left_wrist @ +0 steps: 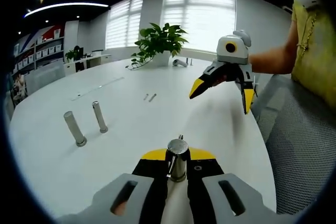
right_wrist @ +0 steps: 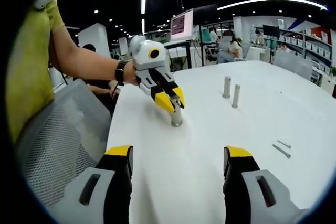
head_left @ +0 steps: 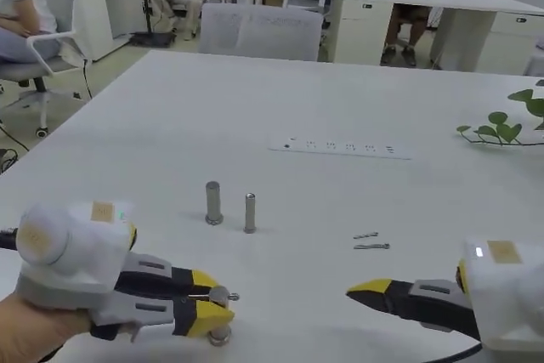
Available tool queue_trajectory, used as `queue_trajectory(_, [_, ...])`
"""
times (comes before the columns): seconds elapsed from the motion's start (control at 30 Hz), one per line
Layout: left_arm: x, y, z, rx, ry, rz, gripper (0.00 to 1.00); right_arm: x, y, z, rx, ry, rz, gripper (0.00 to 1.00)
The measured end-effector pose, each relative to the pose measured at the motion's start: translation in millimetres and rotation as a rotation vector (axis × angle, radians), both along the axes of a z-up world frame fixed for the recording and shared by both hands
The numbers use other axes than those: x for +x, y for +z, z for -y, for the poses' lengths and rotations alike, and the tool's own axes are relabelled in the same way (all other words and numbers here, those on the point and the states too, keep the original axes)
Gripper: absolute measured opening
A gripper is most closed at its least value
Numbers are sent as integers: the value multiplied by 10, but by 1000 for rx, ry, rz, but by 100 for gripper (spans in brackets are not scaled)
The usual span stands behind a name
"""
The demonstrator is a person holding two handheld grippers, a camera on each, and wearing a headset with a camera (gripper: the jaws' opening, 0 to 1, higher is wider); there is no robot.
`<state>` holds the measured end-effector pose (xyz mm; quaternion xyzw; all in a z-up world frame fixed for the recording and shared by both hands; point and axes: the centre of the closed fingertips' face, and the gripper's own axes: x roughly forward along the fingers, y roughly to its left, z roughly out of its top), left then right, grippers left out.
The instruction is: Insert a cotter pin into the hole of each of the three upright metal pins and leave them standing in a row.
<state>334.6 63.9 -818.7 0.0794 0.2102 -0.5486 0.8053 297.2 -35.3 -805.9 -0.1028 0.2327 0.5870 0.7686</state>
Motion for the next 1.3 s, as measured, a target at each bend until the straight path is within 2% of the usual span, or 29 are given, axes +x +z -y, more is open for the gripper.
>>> queue_trajectory(0.2, [173,93,-49,12,4,23,10,11,-2,8,7,-9,-10,71])
queue_trajectory(0.37, [418,216,-117,8,19,52,10,25,0,31,10,-21,-18,71])
queue_trajectory(0.47, [524,251,-136,-1,26,61,10,37,17,49,17,-32,-19,70])
queue_trajectory(0.57, [628,264,-136,-32,40,58,10,46,27,69,16,-39,-19,70])
queue_trajectory(0.83, [767,200,-118,-46,41,50,10,73,36,121,13,-57,-20,70])
queue_trajectory(1.03, [902,189,-202,-59,63,53,10,82,1,143,7,-65,-28,69])
queue_trajectory(1.3, [936,48,-227,-21,61,50,10,104,-23,157,8,-73,-36,69])
